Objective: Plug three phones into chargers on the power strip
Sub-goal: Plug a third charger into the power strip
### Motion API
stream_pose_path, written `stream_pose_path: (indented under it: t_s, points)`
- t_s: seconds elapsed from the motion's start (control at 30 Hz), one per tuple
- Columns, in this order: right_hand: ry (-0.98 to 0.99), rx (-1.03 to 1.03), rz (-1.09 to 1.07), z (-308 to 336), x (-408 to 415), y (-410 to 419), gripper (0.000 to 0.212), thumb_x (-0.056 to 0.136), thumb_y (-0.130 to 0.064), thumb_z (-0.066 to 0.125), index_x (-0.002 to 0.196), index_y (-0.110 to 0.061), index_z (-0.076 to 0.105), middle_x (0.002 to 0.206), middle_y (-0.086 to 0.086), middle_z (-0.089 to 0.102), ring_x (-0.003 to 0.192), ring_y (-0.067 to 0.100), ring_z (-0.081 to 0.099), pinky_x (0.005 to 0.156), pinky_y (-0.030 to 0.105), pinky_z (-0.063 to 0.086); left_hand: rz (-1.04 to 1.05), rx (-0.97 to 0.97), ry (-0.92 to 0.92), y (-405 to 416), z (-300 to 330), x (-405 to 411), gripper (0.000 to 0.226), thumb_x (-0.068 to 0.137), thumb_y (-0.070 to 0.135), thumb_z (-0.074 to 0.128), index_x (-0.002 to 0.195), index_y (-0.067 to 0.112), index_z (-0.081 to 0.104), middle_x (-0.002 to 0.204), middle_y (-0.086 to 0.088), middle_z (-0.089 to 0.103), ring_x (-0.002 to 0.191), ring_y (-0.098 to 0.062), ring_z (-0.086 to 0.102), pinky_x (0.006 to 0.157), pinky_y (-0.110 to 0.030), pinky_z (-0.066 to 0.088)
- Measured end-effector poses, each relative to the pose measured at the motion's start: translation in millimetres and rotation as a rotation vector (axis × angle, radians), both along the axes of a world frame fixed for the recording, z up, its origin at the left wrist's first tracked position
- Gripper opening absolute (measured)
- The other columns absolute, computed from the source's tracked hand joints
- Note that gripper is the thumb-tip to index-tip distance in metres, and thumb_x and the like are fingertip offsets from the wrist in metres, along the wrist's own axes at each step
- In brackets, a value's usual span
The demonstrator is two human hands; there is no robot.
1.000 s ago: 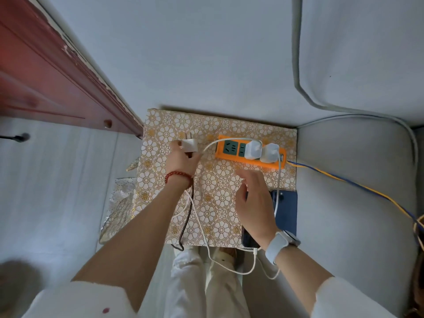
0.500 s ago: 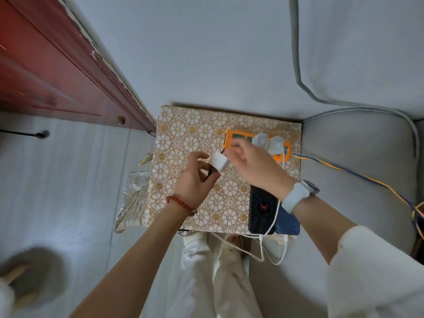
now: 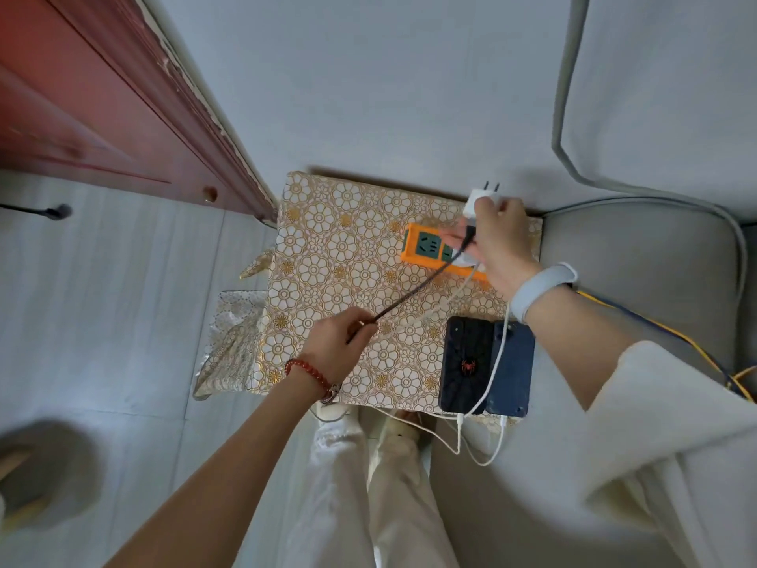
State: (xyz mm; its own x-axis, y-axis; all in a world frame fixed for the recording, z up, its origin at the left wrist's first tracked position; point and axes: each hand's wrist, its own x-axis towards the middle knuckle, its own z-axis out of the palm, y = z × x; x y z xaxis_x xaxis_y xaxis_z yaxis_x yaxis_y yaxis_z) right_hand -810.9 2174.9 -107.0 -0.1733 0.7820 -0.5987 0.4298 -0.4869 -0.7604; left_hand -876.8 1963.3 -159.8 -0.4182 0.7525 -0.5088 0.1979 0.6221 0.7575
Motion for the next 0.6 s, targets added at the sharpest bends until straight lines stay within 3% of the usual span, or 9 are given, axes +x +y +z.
stream_pose_path:
  t_s: [0.07, 0.13, 0.2, 0.33, 0.5, 0.6]
  points:
    - [-0.272, 0.071, 0.298, -4.3, 1.0, 3.3, 0.024, 0.09, -0.013, 0.034, 0.11, -0.003, 0.044, 0.08, 0.01, 0.056, 0.042, 0.016, 0.058, 0.042, 0.024, 0.047, -0.022, 0.011, 0.01, -2.9, -0.8, 0.8, 0.011, 0.085, 0.02, 0.058, 0.093, 0.013, 0.063, 0.07, 0.007, 0.06, 0.064, -0.01, 0.058, 0.058, -0.017, 0.046]
    - [-0.549, 0.238, 0.751, -8.8, 2.6, 3.9, 0.026, 0.091, -0.013, 0.034, 0.104, 0.001, 0.051, 0.085, 0.015, 0.061, 0.059, 0.027, 0.06, 0.051, 0.027, 0.041, -0.075, 0.031, 0.029, 3.4, 1.2, 3.0, 0.012, 0.085, 0.022, 0.058, 0.092, 0.014, 0.063, 0.068, 0.01, 0.058, 0.062, -0.007, 0.054, 0.056, -0.016, 0.042]
    - [-0.657, 0.357, 0.999, -10.0, -0.2, 5.1, 0.023, 0.091, -0.012, 0.039, 0.092, 0.002, 0.056, 0.097, 0.022, 0.064, 0.082, 0.033, 0.059, 0.058, 0.03, 0.035, -0.137, 0.059, 0.076, 12.8, 3.4, 3.3, 0.013, 0.087, 0.024, 0.055, 0.094, 0.016, 0.062, 0.075, 0.002, 0.065, 0.067, -0.013, 0.056, 0.061, -0.024, 0.047]
    - [-0.753, 0.487, 1.046, -8.4, -6.6, 14.9, 0.02, 0.09, -0.016, 0.051, 0.102, -0.001, 0.054, 0.103, 0.019, 0.064, 0.09, 0.035, 0.059, 0.065, 0.032, 0.04, -0.109, 0.141, 0.132, 28.4, 7.3, -3.0, 0.017, 0.088, 0.021, 0.053, 0.099, 0.012, 0.063, 0.089, -0.007, 0.069, 0.078, -0.019, 0.06, 0.069, -0.027, 0.047]
    - [-0.802, 0.454, 1.172, -14.2, -15.5, 23.0, 0.02, 0.089, -0.017, 0.053, 0.098, -0.003, 0.063, 0.105, 0.018, 0.066, 0.092, 0.036, 0.06, 0.077, 0.039, 0.051, -0.103, 0.189, 0.187, 35.6, 8.0, -4.5, 0.018, 0.088, 0.023, 0.053, 0.099, 0.014, 0.063, 0.092, -0.005, 0.069, 0.082, -0.022, 0.062, 0.07, -0.033, 0.052]
    - [-0.799, 0.434, 1.18, -17.1, -14.5, 23.6, 0.02, 0.089, -0.014, 0.052, 0.093, -0.004, 0.068, 0.102, 0.014, 0.069, 0.092, 0.033, 0.061, 0.071, 0.033, 0.045, -0.084, 0.21, 0.189, 34.0, 6.7, -4.4, 0.019, 0.087, 0.022, 0.055, 0.1, 0.012, 0.065, 0.091, -0.006, 0.069, 0.082, -0.022, 0.062, 0.072, -0.033, 0.051]
